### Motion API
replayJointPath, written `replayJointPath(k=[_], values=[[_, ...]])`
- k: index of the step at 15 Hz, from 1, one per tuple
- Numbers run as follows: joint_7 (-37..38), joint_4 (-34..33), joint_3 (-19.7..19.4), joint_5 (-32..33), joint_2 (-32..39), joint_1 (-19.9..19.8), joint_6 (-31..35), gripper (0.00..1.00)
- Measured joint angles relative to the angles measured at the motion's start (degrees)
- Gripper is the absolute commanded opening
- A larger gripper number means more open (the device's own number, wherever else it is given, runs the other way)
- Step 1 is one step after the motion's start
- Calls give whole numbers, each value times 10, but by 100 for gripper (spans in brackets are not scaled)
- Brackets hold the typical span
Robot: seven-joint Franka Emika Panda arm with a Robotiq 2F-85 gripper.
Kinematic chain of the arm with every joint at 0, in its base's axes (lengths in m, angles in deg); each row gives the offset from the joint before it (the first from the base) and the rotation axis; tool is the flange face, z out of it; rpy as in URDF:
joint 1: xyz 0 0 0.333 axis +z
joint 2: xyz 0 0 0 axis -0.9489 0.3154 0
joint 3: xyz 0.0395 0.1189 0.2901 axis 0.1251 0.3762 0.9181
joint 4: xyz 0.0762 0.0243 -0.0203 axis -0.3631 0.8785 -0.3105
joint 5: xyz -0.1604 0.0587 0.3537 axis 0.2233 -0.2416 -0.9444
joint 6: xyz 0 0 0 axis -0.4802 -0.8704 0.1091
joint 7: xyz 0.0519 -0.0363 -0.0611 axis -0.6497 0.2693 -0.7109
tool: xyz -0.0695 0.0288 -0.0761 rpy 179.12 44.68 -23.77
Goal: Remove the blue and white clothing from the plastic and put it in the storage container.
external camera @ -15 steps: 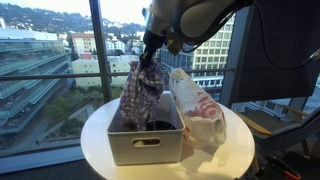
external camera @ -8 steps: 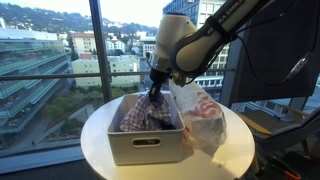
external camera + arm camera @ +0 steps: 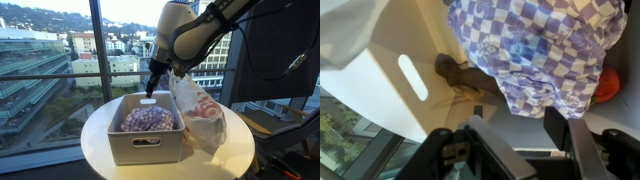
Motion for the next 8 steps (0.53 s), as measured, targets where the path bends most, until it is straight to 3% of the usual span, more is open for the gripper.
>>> replayJointPath(k=[3,8], values=[[4,-5,-9,0,-61,2,-61,100],[29,-8,-20,2,-173,2,-236,100]])
